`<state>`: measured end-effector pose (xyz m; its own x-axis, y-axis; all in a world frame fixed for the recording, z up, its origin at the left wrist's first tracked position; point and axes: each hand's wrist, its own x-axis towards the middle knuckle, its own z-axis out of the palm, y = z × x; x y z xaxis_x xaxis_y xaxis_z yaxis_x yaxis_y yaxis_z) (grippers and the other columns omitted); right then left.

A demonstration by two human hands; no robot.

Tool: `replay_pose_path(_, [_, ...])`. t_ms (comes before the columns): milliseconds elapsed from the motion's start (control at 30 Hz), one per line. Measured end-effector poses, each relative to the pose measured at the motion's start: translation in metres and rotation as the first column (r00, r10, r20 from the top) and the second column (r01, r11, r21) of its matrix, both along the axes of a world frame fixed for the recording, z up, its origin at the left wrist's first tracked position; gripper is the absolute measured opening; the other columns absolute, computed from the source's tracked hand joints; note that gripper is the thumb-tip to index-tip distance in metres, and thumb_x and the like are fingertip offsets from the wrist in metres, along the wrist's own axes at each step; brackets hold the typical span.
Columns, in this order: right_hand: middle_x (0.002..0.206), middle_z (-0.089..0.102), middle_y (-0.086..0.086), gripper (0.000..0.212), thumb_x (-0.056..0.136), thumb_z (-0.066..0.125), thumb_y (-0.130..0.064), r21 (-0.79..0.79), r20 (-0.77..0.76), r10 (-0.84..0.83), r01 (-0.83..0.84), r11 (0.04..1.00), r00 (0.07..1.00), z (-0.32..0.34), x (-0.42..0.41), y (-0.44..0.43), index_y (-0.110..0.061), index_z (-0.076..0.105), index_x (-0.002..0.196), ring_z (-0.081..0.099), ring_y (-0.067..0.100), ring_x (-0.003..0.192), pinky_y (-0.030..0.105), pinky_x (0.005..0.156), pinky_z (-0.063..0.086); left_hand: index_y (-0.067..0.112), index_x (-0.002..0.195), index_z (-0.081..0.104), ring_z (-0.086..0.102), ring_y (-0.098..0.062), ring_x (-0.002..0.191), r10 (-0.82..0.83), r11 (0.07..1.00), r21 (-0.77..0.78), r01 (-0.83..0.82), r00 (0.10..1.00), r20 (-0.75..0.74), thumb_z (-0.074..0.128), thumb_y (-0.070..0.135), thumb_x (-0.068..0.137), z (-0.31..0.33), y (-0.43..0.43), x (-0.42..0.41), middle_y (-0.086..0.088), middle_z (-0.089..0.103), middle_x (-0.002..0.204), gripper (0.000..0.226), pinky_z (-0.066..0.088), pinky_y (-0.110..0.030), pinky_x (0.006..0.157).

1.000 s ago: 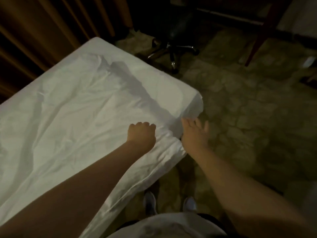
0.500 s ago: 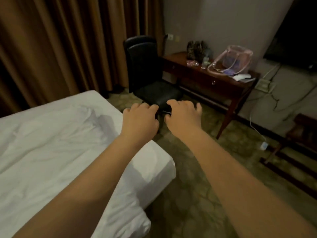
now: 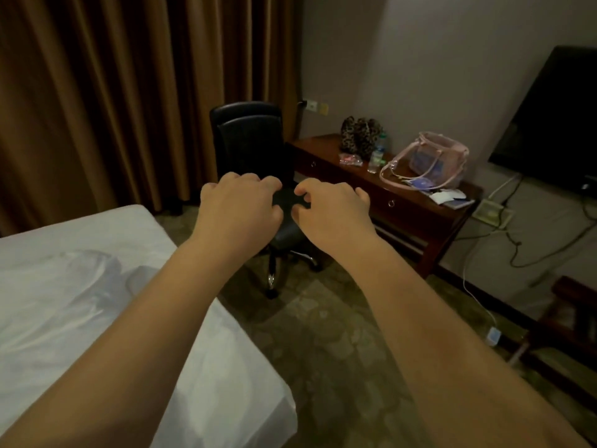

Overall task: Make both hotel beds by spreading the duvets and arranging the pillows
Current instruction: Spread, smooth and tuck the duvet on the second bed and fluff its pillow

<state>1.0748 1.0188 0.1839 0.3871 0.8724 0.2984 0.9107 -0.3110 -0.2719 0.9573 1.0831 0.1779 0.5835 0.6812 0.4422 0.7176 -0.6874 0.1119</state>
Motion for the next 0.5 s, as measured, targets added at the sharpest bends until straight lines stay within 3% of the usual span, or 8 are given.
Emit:
replay_pose_path(133, [0.121, 0.061, -0.006, 0.036, 0.096, 0.047, -0.035, 0.026, -0.072, 0.059, -0.057, 0.998, 0.996, 0.000, 0.047, 0.035, -0.029, 0.050, 0.132, 0.049, 0.018, 0.120, 0.046, 0.111, 0.025, 0.027, 0.139, 0.039, 0.051, -0.023, 0.110, 0.026, 0.998, -0.056, -0.027, 1.000, -0.011, 0.040, 0.033, 0.097, -0.005, 0.033, 0.043, -0.001, 0.056, 0.120, 0.043, 0.041, -0.039, 0.084])
replay_pose_path(233, [0.117, 0.062, -0.006, 0.035, 0.097, 0.046, -0.034, 0.024, -0.045, 0.142, -0.141, 0.990, 0.989, -0.010, 0.074, 0.074, -0.027, 0.050, 0.132, 0.052, 0.017, 0.115, 0.043, 0.107, 0.028, 0.027, 0.137, 0.042, 0.052, -0.023, 0.106, 0.101, 0.991, -0.087, -0.104, 0.994, -0.044, 0.040, 0.032, 0.096, -0.018, 0.066, 0.066, -0.001, 0.057, 0.117, 0.041, 0.044, -0.039, 0.083])
replay_pose_path(367, [0.114, 0.063, -0.003, 0.030, 0.097, 0.044, -0.033, -0.007, -0.025, 0.288, -0.289, 0.957, 0.957, -0.030, 0.104, 0.137, -0.026, 0.053, 0.125, 0.053, 0.020, 0.111, 0.044, 0.107, 0.026, 0.026, 0.134, 0.045, 0.052, -0.024, 0.104, 0.246, 0.959, -0.123, -0.257, 0.964, -0.097, 0.041, 0.028, 0.095, -0.037, 0.107, 0.097, -0.002, 0.058, 0.113, 0.039, 0.046, -0.040, 0.083])
replay_pose_path(500, [0.110, 0.063, -0.004, 0.029, 0.098, 0.044, -0.032, -0.054, -0.004, 0.453, -0.452, 0.890, 0.892, -0.046, 0.142, 0.197, -0.025, 0.053, 0.124, 0.054, 0.019, 0.108, 0.043, 0.107, 0.026, 0.023, 0.129, 0.049, 0.053, -0.025, 0.104, 0.463, 0.870, -0.132, -0.474, 0.880, -0.108, 0.041, 0.030, 0.096, -0.055, 0.149, 0.128, -0.003, 0.059, 0.115, 0.035, 0.043, -0.037, 0.081])
